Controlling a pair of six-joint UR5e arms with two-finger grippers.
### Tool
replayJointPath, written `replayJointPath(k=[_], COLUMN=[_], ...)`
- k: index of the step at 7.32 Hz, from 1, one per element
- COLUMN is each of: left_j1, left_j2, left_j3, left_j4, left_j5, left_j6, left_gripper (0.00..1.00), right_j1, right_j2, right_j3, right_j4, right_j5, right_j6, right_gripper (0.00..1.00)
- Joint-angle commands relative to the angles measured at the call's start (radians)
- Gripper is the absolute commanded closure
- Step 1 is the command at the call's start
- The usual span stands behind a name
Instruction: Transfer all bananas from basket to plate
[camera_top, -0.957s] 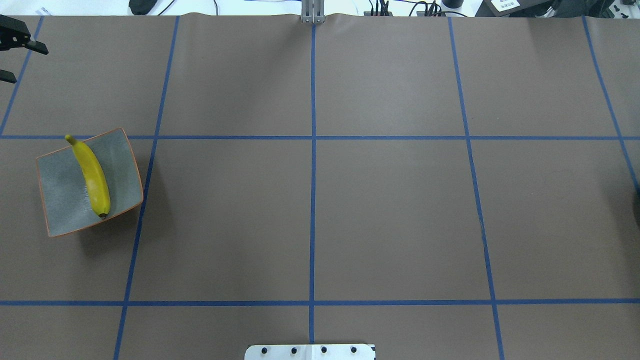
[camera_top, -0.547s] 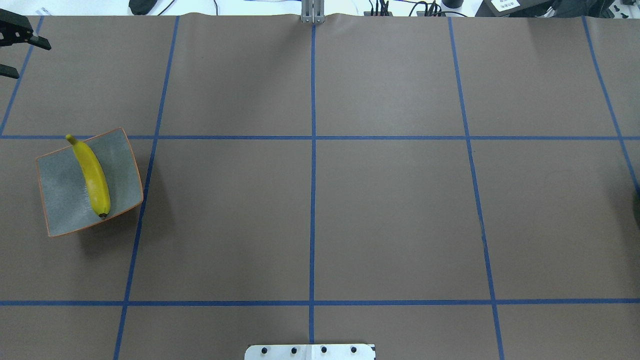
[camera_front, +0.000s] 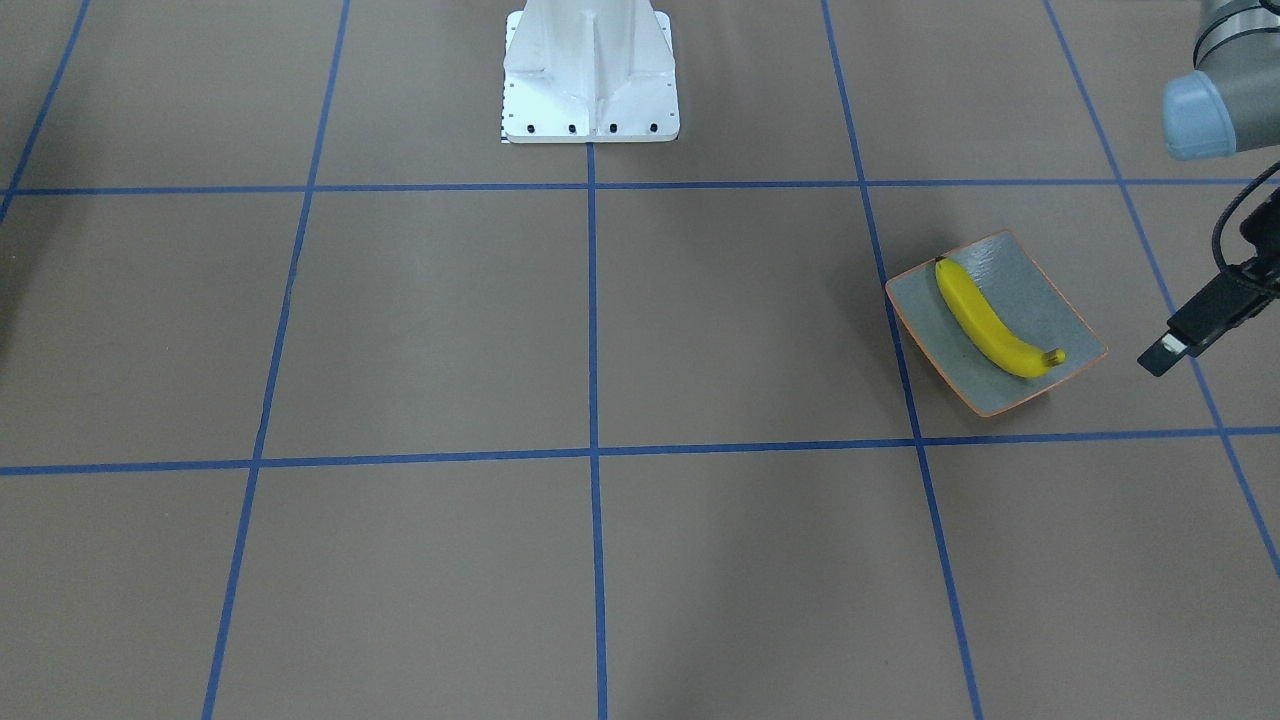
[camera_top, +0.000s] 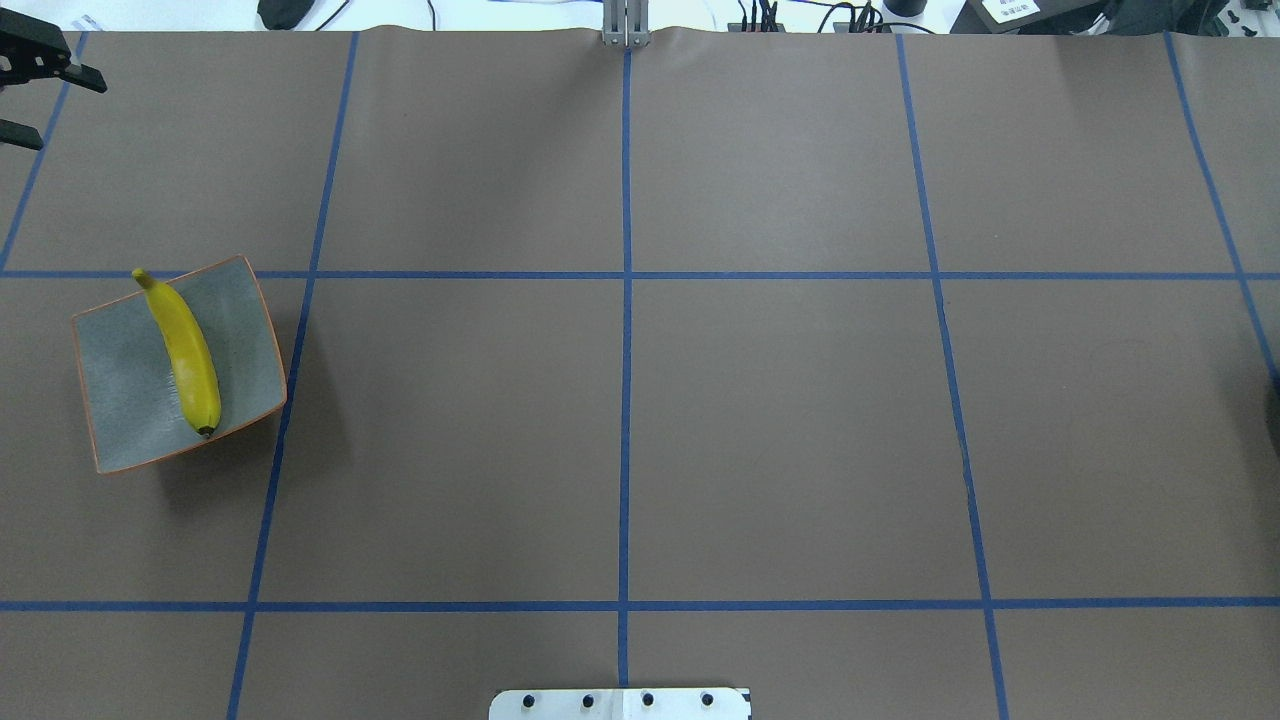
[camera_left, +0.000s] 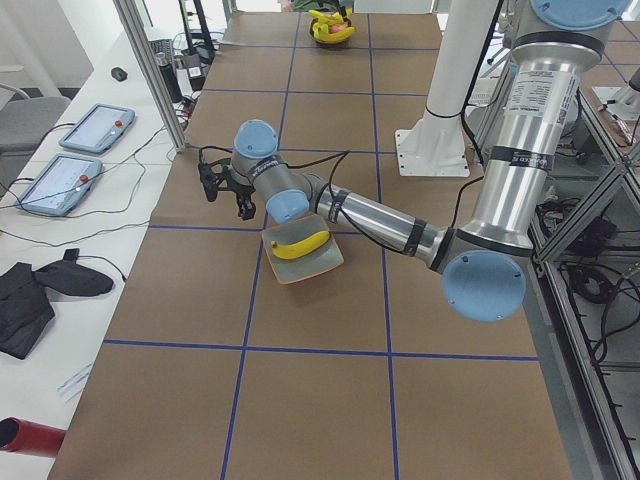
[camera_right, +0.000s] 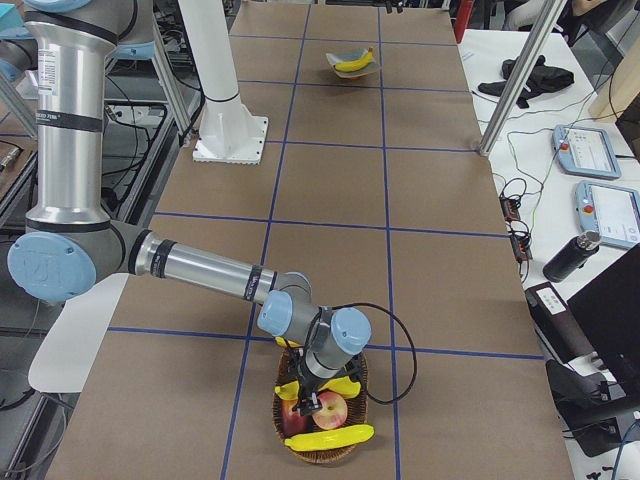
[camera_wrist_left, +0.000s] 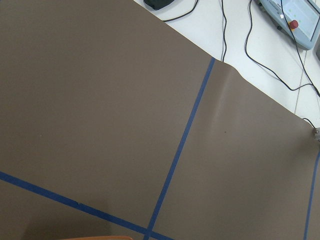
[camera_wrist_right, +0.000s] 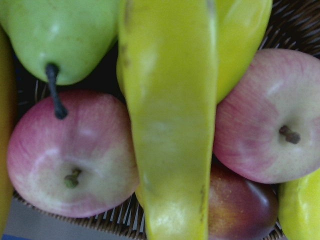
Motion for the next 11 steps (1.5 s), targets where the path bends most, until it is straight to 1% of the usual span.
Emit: replayJointPath(k=[1, 2, 4, 5, 6, 7, 8, 9, 10, 11], left_j1=[0.0, -0.002, 0.0, 0.0, 0.0, 0.0, 0.0, 0.006, 0.043, 0.082], left_j2=[-0.001, 0.002, 0.004, 0.005, 0.005, 0.005, 0.002, -0.002, -0.024, -0.039], left_j3=[0.0, 0.0, 0.0, 0.002, 0.002, 0.005, 0.008, 0.012, 0.014, 0.012], left_j4=[0.0, 0.0, 0.0, 0.0, 0.0, 0.0, 0.0, -0.003, -0.003, -0.008], left_j5=[0.0, 0.0, 0.0, -0.002, -0.002, -0.002, -0.002, -0.003, 0.0, 0.043], left_j6=[-0.001, 0.0, -0.001, 0.0, -0.001, -0.001, -0.001, 0.0, -0.003, -0.008], left_gripper=[0.0, 0.0, 0.0, 0.0, 0.0, 0.0, 0.0, 0.0, 0.0, 0.0], right_j1=[0.0, 0.0, 0.0, 0.003, 0.04, 0.067, 0.08, 0.08, 0.074, 0.036], right_j2=[0.004, 0.004, 0.024, 0.015, 0.007, 0.007, 0.033, 0.121, 0.216, 0.288], right_j3=[-0.002, 0.006, 0.03, 0.069, 0.102, 0.185, 0.275, 0.308, 0.305, 0.307], right_j4=[0.0, 0.001, -0.005, -0.013, -0.022, -0.096, -0.174, -0.251, -0.298, -0.304], right_j5=[0.001, 0.0, 0.006, 0.006, 0.006, 0.001, 0.003, 0.007, 0.077, 0.154], right_j6=[-0.001, -0.004, -0.003, -0.006, -0.01, -0.035, -0.056, -0.044, -0.026, 0.081], right_gripper=[0.79, 1.0, 1.0, 1.0, 1.0, 1.0, 1.0, 1.0, 1.0, 1.0])
